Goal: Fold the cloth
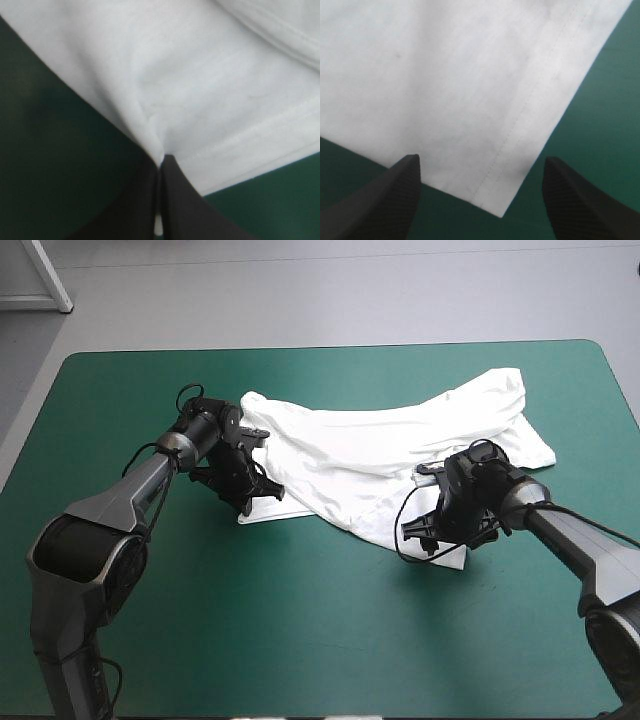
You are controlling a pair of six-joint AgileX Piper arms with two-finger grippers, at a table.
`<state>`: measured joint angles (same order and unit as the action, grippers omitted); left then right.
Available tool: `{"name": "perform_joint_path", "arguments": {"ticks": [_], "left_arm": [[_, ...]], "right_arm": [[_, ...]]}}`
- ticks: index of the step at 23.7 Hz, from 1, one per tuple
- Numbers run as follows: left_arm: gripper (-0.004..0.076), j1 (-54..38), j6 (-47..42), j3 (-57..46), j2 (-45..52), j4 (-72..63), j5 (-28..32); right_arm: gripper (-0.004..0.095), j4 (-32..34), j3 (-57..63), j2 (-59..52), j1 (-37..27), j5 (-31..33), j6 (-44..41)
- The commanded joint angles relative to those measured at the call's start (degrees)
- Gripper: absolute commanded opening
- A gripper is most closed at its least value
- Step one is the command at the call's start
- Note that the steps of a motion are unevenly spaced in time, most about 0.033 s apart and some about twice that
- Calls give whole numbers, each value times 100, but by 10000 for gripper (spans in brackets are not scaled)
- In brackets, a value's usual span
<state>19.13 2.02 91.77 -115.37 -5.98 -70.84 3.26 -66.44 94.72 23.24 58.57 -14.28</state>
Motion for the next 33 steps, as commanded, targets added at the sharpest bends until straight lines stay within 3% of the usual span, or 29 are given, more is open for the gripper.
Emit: {"name": "perform_joint_path", "arguments": {"ticks": [1, 7, 9, 12, 14, 17, 21, 27, 33], "left_arm": [[-9, 55, 84, -10, 28, -305, 77], [-9, 55, 111, -10, 28, -295, 82], [-9, 55, 136, -10, 28, -295, 137], [-9, 55, 149, -10, 28, -305, 258], [-9, 55, 206, 97, 52, -305, 287], [-9, 55, 382, 315, 220, -202, 276], [-9, 43, 382, 790, 712, 324, 62], [-9, 43, 371, 2100, 1823, 1041, -287], [-9, 43, 412, 3058, 2568, 1815, -287]], "right_arm": [[642, 100, -34, -81, 3, -66, -72], [635, -239, 486, -44, 3, -533, 21], [571, -485, 706, -44, 3, -810, 158], [317, -655, 899, -44, 3, -1134, 340], [-18, -597, 874, -82, 3, -1345, 432], [-19, -482, 423, -350, 3, -1214, 496], [-19, -32, -989, -941, 3, -596, 507], [-19, 1054, -4243, -1305, 3, 434, 390], [-19, 2203, -6429, -1305, 3, 514, 235]]}}
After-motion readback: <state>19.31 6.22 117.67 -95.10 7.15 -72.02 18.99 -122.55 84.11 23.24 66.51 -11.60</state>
